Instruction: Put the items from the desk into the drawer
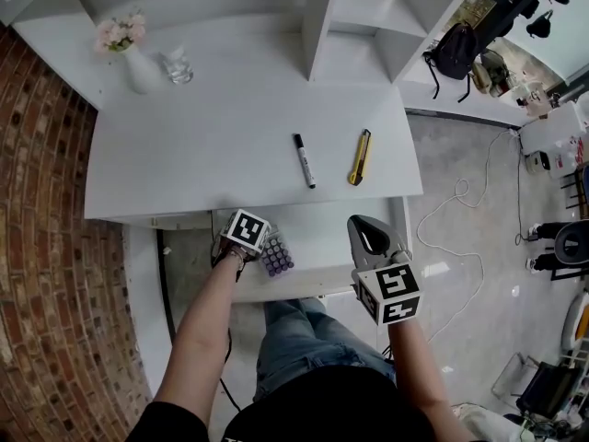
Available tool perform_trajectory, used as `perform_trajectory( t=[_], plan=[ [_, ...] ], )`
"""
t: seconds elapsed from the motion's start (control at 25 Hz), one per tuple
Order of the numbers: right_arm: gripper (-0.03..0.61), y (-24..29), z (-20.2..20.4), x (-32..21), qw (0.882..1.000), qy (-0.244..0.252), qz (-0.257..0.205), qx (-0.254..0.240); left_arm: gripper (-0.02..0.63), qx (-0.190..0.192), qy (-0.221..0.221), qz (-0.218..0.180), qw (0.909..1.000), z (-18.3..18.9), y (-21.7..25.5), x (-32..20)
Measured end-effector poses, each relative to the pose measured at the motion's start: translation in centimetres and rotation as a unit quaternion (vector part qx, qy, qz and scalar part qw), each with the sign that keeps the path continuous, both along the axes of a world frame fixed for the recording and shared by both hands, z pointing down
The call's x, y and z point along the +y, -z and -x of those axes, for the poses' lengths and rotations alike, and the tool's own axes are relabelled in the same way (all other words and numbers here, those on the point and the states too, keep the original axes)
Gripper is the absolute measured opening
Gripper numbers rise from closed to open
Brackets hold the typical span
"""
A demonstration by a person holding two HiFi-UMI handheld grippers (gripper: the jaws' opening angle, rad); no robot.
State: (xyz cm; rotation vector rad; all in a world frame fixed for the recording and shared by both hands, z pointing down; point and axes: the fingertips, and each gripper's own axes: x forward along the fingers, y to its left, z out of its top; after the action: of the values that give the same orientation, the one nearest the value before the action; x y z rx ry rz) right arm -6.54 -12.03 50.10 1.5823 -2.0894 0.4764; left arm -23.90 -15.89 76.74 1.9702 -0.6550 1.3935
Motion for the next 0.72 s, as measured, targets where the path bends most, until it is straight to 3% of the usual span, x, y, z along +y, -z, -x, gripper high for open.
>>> perform_trajectory(
  t=[0.16,0.32,0.48,0.6,0.72],
  plan=[
    [0.009,-0.3,-0.1,0.1,1.0,0.004,0.004,0.001,0.109,-0.033,-0.01,-0.011,0.9993,0.6,-0.4,0.0],
    [0.009,-0.1,0.1,0.3,1.0,0.011,0.002,-0.002,0.107,-0.039,-0.008,-0.023,0.999,0.5,-0.1,0.0],
    [0.009,0.3,0.0,0.2,1.0,0.016,-0.004,-0.006,0.173,-0.037,0.007,-0.03,0.9988,1.2,0.9,0.0],
    [0.009,1.0,0.1,0.3,1.0,0.022,-0.012,-0.009,0.265,-0.009,0.033,-0.032,0.9989,1.3,2.3,0.4],
    [0.009,1.9,-0.1,0.5,0.999,0.028,-0.023,-0.012,0.46,0.037,0.086,-0.026,0.9953,1.2,4.0,0.8]
  ],
)
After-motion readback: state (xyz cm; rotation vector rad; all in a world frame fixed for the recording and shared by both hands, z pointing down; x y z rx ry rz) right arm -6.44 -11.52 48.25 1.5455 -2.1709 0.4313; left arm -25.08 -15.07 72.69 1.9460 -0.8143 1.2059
